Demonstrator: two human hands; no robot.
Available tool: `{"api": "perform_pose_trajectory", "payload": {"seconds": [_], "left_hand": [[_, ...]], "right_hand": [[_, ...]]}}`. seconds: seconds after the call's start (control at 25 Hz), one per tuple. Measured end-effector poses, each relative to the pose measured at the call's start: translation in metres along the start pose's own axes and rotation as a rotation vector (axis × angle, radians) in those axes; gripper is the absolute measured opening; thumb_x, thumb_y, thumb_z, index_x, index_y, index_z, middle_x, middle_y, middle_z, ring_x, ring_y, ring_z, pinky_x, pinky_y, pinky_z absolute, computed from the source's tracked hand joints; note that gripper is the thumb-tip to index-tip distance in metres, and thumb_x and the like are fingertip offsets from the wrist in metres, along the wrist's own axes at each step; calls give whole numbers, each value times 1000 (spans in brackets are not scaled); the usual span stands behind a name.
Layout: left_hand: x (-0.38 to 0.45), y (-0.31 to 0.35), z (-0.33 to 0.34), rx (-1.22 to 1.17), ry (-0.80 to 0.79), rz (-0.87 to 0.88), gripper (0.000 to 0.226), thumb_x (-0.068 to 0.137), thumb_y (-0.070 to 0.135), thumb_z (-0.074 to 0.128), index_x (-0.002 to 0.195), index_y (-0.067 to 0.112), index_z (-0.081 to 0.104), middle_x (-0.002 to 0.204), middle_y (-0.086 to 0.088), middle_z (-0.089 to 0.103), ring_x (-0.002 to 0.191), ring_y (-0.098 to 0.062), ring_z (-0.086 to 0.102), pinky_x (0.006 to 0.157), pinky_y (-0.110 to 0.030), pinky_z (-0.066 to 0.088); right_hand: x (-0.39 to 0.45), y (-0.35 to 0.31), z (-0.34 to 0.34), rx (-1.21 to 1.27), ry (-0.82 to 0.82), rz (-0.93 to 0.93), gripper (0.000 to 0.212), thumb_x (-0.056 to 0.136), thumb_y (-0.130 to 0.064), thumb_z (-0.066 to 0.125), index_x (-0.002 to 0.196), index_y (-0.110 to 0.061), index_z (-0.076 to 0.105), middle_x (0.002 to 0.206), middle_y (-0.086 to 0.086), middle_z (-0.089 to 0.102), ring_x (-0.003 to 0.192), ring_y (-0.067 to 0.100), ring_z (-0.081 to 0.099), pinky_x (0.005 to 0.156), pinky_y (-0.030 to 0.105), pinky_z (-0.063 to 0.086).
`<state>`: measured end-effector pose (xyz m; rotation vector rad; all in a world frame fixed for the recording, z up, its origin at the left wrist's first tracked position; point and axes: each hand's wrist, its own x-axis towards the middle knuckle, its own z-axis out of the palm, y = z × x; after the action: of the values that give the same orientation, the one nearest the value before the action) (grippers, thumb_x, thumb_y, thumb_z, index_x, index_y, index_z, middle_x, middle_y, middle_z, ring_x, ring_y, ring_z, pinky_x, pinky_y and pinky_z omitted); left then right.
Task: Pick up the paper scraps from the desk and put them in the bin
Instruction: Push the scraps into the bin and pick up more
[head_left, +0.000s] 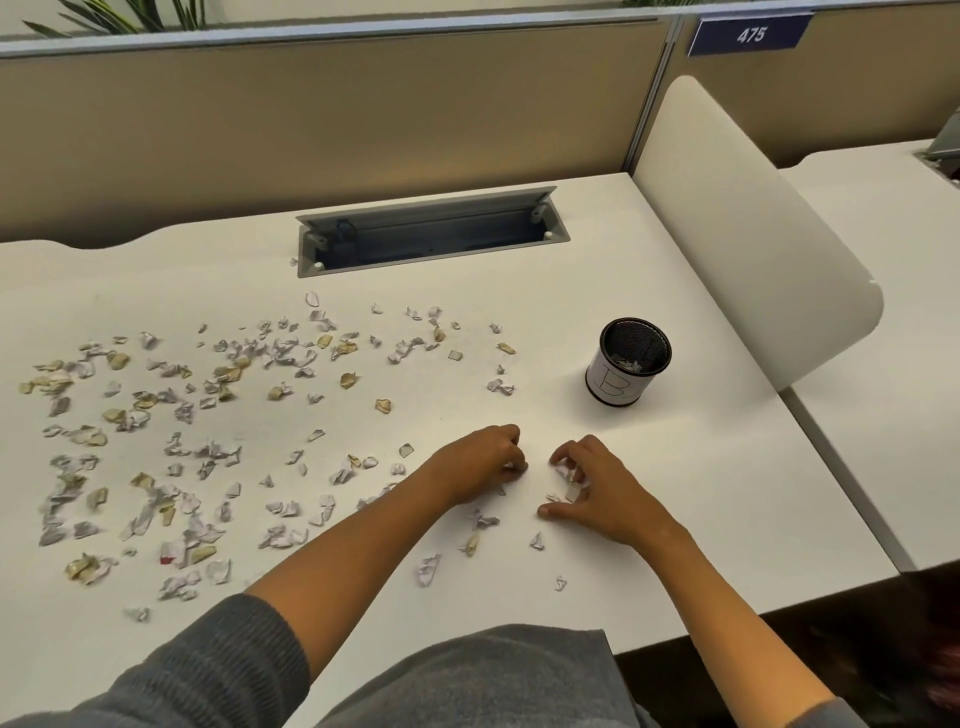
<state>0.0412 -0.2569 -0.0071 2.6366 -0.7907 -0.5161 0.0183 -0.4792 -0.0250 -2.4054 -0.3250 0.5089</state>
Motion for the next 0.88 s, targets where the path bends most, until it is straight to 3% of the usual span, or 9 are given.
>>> {"api": "perform_pose_trajectory", "payload": {"seconds": [0.16, 0.32, 0.44, 0.56, 0.68, 0.8, 0.88], "left_hand": [[-3, -10, -5, -2, 21, -92, 21, 96, 16, 54, 105, 8, 72, 102, -6, 61, 91, -24, 60, 79, -39, 51], [-7, -19, -5, -6, 41, -176, 20, 93, 10, 54, 98, 6, 72, 99, -8, 66, 90, -25, 62, 79, -39, 54], [-8, -24, -6, -95, 61, -268, 17, 83, 7, 59, 88, 5, 75, 91, -10, 73, 77, -21, 64, 73, -35, 59], [-13, -32, -9, -300, 159, -352, 11, 75, 7, 69, 80, 7, 78, 81, -4, 76, 69, -10, 67, 71, -30, 60], [-16, -30, -24, -555, 266, -424, 9, 72, 9, 74, 77, 13, 80, 74, 7, 75, 60, 4, 65, 57, -17, 54], [-3, -14, -50, -773, 374, -413, 7, 70, 10, 75, 73, 15, 79, 68, 4, 75, 60, -1, 69, 53, -12, 50], [10, 2, -69, -898, 428, -379, 5, 72, 11, 76, 76, 13, 79, 72, 0, 76, 66, -10, 74, 64, -23, 59]], "right_hand": [[11, -9, 9, -13, -24, -76, 37, 78, -39, 80, 108, -33, 60, 101, -14, 46, 92, 0, 52, 77, 19, 47], [20, -22, 19, -63, -26, -123, 7, 89, -23, 66, 93, -29, 64, 95, -12, 50, 85, 6, 56, 77, 25, 51], [26, -30, 23, -71, -27, -115, 13, 87, -15, 58, 86, -27, 64, 90, -11, 53, 80, 7, 56, 73, 24, 49], [30, -33, 19, 158, 21, 39, 10, 85, -15, 66, 81, -24, 68, 83, -8, 65, 72, 6, 61, 69, 19, 48], [31, -41, 2, 504, 106, 159, 2, 84, -14, 74, 83, -16, 73, 80, 0, 75, 73, 10, 72, 73, 23, 54], [36, -49, -36, 635, 249, 139, 3, 84, -11, 75, 84, -14, 73, 81, -1, 75, 75, 8, 74, 70, 15, 52], [41, -47, -70, 648, 401, 127, 3, 84, -15, 74, 85, -18, 74, 81, -5, 76, 76, 5, 72, 71, 13, 52]]}}
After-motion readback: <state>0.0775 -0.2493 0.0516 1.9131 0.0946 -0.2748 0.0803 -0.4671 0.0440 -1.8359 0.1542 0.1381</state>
